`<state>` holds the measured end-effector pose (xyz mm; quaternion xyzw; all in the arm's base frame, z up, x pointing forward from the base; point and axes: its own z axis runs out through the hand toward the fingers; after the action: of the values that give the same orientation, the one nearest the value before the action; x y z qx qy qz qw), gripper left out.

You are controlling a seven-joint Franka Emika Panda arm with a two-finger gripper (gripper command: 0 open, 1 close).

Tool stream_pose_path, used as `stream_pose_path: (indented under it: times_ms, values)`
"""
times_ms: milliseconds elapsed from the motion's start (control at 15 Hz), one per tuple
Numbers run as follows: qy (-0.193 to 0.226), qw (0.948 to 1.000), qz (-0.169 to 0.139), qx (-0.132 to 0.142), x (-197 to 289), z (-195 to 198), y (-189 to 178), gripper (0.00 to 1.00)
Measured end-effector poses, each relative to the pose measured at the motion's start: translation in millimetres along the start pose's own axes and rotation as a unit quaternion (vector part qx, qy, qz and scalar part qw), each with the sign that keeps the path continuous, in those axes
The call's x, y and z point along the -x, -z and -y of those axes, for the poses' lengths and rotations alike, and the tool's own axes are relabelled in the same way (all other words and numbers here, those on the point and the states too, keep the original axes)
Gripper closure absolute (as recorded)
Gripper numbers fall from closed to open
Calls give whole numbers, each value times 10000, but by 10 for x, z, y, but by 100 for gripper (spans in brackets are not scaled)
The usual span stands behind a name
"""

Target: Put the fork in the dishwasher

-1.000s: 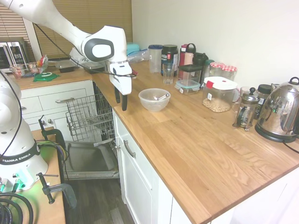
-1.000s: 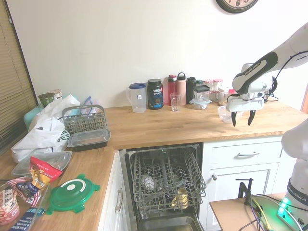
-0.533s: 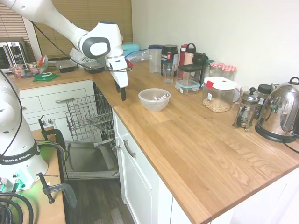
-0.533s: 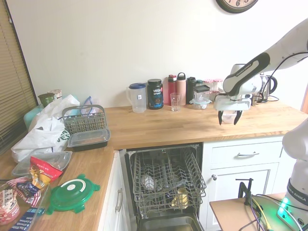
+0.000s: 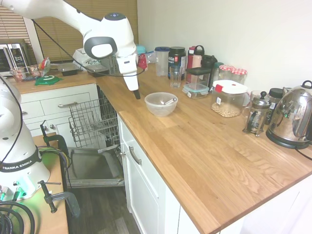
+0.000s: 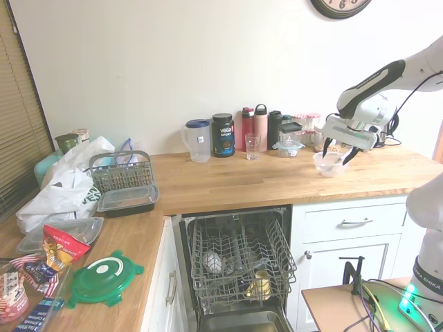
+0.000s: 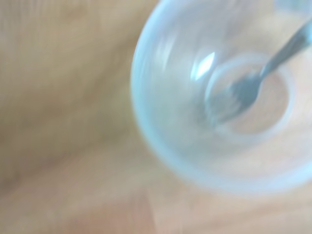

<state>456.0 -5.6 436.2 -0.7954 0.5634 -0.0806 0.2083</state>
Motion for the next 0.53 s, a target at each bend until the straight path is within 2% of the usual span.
stream_pose_path:
  times_ms: [200, 267, 400, 533]
  values:
    - [-226, 9996, -94, -168, -226, 314, 36, 0]
    - [-325, 9994, -71, -67, -243, 417, -20, 0]
    - [-680, 9966, -75, 470, -230, 592, -177, 0]
    - [-1051, 9902, -225, 887, -237, 706, -267, 0]
